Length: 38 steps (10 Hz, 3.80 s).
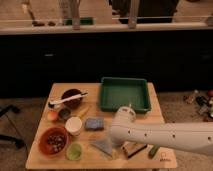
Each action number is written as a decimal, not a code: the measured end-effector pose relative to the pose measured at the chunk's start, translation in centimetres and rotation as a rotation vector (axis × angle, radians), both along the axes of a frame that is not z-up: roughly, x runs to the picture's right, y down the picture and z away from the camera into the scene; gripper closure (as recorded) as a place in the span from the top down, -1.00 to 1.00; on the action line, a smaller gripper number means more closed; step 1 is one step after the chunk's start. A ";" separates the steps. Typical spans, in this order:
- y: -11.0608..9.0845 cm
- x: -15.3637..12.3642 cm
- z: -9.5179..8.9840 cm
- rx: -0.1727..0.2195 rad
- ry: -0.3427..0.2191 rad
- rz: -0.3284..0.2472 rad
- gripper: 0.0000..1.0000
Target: Place towel in tray
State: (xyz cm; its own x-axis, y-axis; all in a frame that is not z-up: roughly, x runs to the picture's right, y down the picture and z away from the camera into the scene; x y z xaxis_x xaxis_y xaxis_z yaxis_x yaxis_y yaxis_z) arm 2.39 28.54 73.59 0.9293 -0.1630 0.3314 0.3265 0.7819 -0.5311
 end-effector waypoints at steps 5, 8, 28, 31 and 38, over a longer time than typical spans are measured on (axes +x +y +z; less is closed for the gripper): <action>1.0 -0.2 1.5 -0.019 -0.015 0.016 0.44; 1.5 -0.5 1.9 -0.036 -0.024 0.020 0.49; 2.1 0.6 0.5 -0.028 -0.045 0.031 -0.62; 2.5 -0.5 0.3 -0.015 -0.052 -0.033 -0.02; 2.9 -0.8 0.6 -0.021 -0.047 -0.045 0.60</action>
State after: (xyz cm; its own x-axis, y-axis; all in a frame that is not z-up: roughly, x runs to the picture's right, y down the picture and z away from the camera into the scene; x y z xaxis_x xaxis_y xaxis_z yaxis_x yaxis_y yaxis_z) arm 1.64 31.42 74.21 0.9046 -0.1972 0.3778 0.3860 0.7548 -0.5303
